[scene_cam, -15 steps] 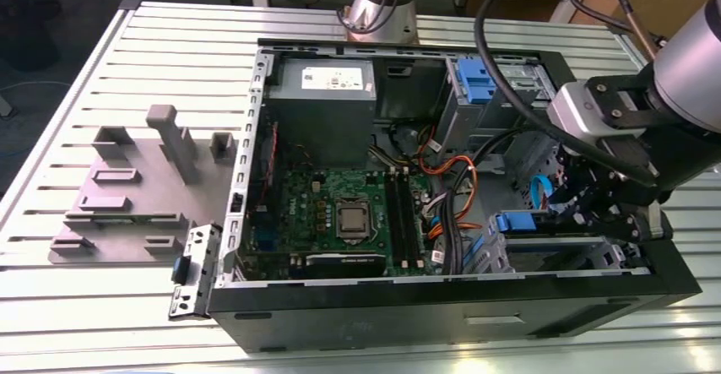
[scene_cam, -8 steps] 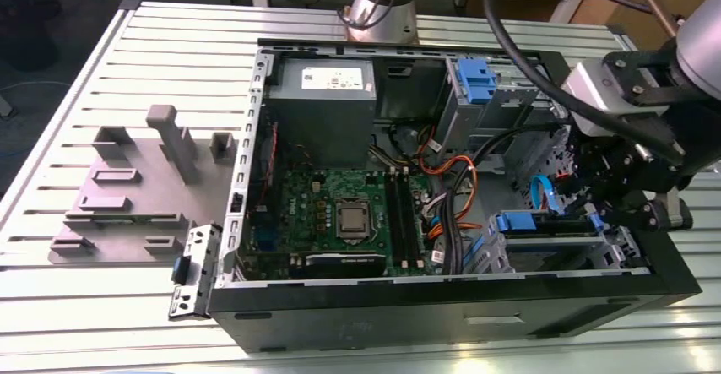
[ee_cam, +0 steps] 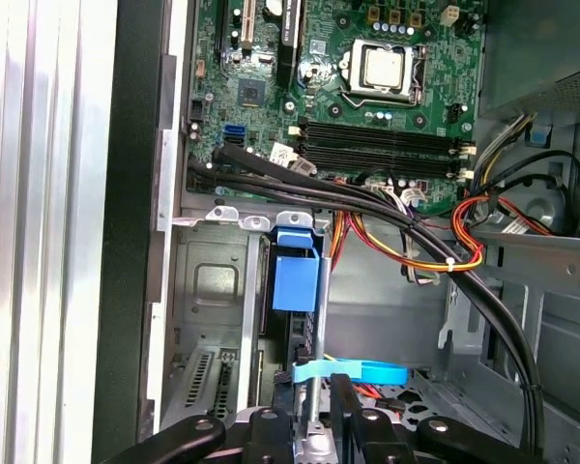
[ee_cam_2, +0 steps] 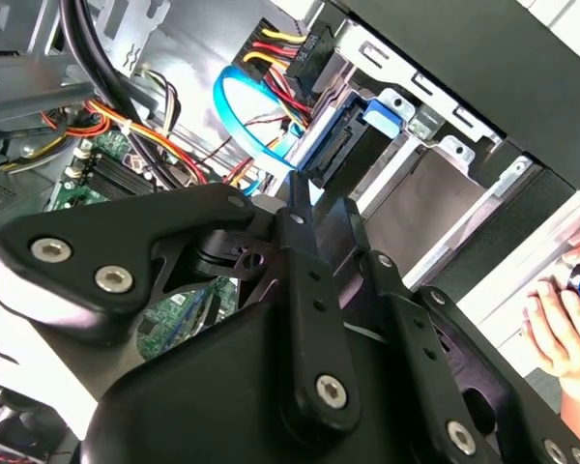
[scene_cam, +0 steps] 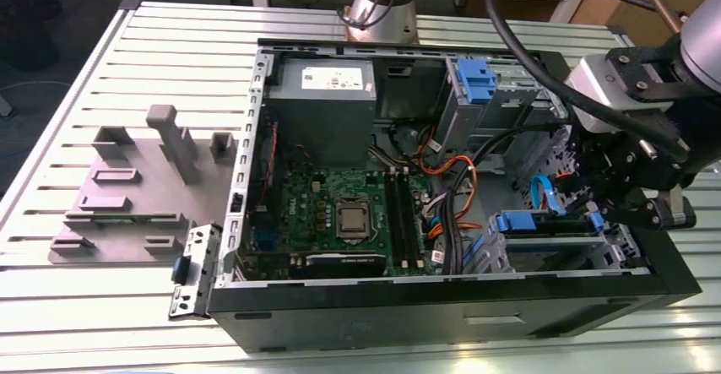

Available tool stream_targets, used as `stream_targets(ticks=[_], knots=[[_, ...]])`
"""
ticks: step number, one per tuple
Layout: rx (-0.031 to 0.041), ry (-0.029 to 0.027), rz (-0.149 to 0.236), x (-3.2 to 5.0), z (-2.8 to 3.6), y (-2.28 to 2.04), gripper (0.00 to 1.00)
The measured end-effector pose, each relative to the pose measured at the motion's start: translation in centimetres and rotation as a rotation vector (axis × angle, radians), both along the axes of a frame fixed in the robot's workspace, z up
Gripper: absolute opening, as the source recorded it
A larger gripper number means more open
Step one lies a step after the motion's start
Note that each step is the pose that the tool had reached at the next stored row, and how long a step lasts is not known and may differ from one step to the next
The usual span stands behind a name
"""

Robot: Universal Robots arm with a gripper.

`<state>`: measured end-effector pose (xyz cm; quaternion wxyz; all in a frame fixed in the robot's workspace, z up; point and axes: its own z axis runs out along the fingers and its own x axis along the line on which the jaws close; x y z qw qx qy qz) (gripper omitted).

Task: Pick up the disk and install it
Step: 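Insert the first disk wire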

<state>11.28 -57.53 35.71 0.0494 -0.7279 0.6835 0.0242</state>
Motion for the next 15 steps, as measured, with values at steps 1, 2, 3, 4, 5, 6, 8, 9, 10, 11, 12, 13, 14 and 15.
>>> stream_targets(ticks=[1, 2, 3, 4, 5, 6, 8, 9, 10, 11, 12, 13, 14, 15], knots=[[0.0000, 0.0054, 0.000, 0.00, 0.00, 0.00, 0.30], [-0.0001, 0.0055, 0.000, 0.00, 0.00, 0.00, 0.30], [-0.0001, 0.0056, 0.000, 0.00, 0.00, 0.00, 0.30], [0.0001, 0.0056, 0.000, 0.00, -0.01, 0.00, 0.30], [0.0001, 0.0056, 0.000, 0.00, -0.01, 0.00, 0.30], [0.0001, 0.0057, 0.000, 0.00, 0.00, 0.00, 0.30], [0.0002, 0.0056, 0.000, 0.00, 0.11, -0.01, 0.30], [0.0003, 0.0057, 0.000, 0.00, 0.11, -0.01, 0.30], [0.0003, 0.0056, 0.000, 0.00, 0.12, 0.00, 0.30], [0.0001, 0.0057, 0.000, 0.00, 0.22, 0.00, 0.30], [0.0001, 0.0056, 0.000, 0.00, 0.32, 0.00, 0.30], [0.0001, 0.0056, 0.000, 0.00, 0.32, 0.00, 0.30], [0.0001, 0.0057, 0.000, 0.00, 0.32, 0.00, 0.30], [0.0001, 0.0056, 0.000, 0.00, 0.32, 0.00, 0.30]])
